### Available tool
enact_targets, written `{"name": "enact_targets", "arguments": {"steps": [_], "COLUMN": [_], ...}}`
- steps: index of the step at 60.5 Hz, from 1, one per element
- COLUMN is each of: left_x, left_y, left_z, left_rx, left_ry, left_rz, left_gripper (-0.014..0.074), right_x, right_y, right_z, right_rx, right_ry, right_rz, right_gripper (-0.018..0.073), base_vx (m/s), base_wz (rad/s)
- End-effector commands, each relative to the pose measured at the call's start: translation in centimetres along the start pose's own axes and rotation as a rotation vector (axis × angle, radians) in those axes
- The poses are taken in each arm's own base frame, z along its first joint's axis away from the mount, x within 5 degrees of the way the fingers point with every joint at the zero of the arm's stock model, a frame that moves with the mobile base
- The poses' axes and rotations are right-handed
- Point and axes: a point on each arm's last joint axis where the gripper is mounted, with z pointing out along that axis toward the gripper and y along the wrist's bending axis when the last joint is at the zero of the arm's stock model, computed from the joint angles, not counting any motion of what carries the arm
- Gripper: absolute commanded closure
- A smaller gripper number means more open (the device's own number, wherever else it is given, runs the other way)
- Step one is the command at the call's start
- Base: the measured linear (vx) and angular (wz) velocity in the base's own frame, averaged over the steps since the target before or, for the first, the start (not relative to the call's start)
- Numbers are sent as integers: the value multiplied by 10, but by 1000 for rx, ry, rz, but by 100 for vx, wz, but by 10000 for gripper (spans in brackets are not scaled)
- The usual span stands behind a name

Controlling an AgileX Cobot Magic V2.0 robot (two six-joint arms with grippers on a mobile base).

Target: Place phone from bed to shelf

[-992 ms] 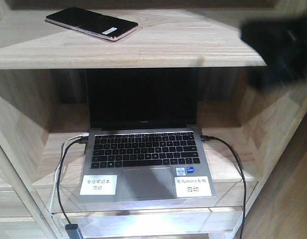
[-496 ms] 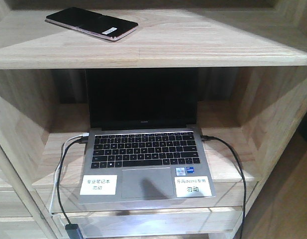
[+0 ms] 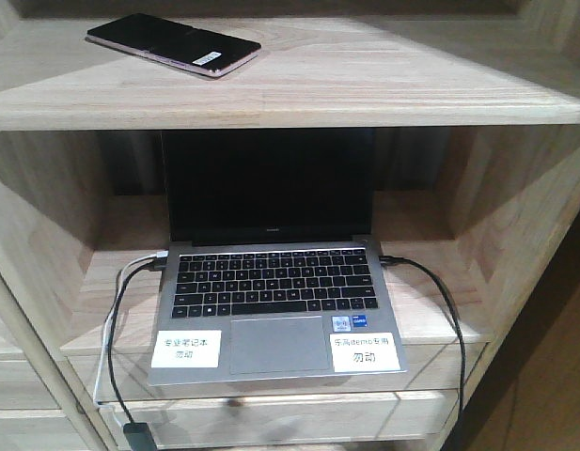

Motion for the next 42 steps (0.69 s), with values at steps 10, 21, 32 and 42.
{"name": "enact_targets", "arguments": {"steps": [10, 21, 32, 42], "left_x": [-16, -16, -16, -16], "left_y": [1, 1, 1, 1], "left_z": [-3, -3, -3, -3], "left_rx": [-4, -4, -4, -4], "left_ry": [-109, -109, -109, -109], "left_rz": [-9, -9, -9, -9], "left_gripper": [596, 596, 596, 596], "right_x": [-11, -11, -11, -12], "right_y": [-3, -3, -3, -5], "right_z": [0, 0, 0, 0], "right_rx": [34, 34, 35, 50], "right_ry": [-55, -55, -56, -68], "right_rz": [6, 6, 6, -8], "right_gripper": [562, 562, 562, 562], "base_vx": [0, 0, 0, 0], "base_wz": [0, 0, 0, 0]}}
